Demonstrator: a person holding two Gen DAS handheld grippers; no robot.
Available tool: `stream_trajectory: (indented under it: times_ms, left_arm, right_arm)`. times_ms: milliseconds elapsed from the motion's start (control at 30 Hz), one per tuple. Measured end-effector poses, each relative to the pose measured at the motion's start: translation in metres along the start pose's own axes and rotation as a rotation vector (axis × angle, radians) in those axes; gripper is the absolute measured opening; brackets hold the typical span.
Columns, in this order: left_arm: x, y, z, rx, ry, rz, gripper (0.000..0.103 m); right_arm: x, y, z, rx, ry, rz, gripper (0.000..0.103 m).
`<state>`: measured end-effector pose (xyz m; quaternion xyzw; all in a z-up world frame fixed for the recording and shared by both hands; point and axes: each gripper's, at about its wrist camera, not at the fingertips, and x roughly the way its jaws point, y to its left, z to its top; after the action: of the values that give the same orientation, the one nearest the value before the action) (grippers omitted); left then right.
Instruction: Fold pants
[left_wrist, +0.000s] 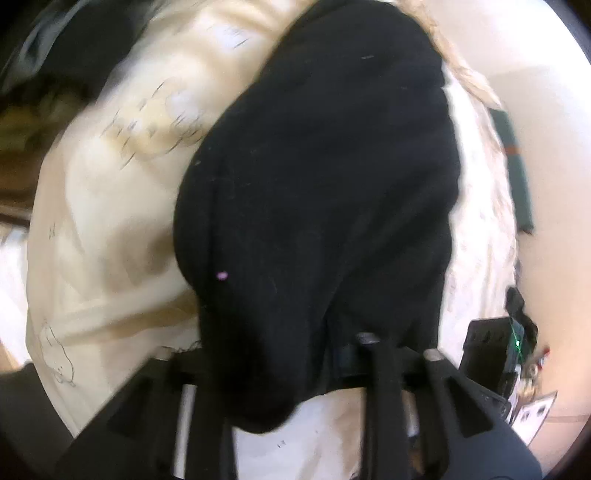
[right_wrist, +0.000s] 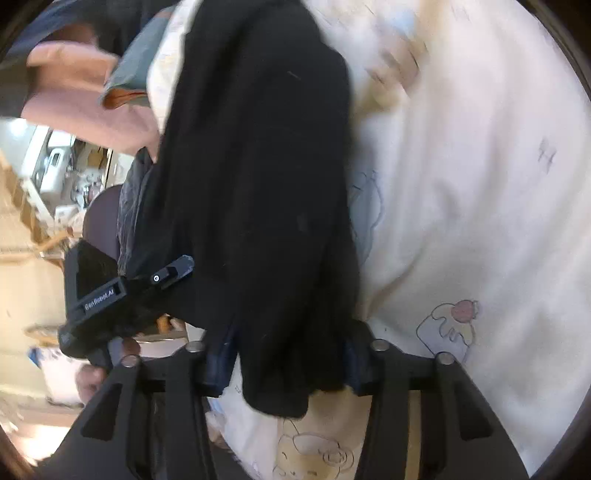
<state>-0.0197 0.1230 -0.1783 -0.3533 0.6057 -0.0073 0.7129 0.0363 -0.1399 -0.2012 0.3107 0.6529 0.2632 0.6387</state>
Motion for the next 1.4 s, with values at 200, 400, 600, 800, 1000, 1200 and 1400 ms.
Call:
stream_trajectory:
  times_ms: [200, 400, 600, 800, 1000, 1200, 1400]
  left_arm:
    - [0.000, -0.011, 0.000, 0.063, 0.007, -0.034, 0.012]
    - [-0.070, -0.040, -0.018, 0.153, -0.116, -0.179, 0.010]
    - [-0.145, -0.078, -0.041, 0.192, -0.191, -0.297, 0.010]
    - [-0.264, -0.149, -0.043, 0.318, -0.335, -0.428, 0.010]
    - [-0.349, -0.238, 0.002, 0.444, -0.458, -0.443, 0.010]
    - [-0.350, -0.305, 0.075, 0.480, -0.483, -0.400, 0.011]
    - [-0.340, -0.337, 0.120, 0.538, -0.564, -0.404, 0.011]
  right_arm:
    - [-0.004, 0.013, -0.003, -0.071, -0.061, -0.012, 0.023]
    - [-0.052, 0.045, -0.012, -0.139, -0.174, 0.046, 0.019]
    - [-0.126, 0.109, -0.040, -0.256, -0.269, 0.129, 0.019]
    - [-0.223, 0.200, -0.053, -0.396, -0.423, 0.223, 0.019]
    - [-0.312, 0.292, -0.027, -0.487, -0.572, 0.208, 0.018]
    - [-0.343, 0.339, 0.041, -0.474, -0.618, 0.104, 0.018]
    - [-0.353, 0.359, 0.094, -0.520, -0.679, 0.047, 0.018]
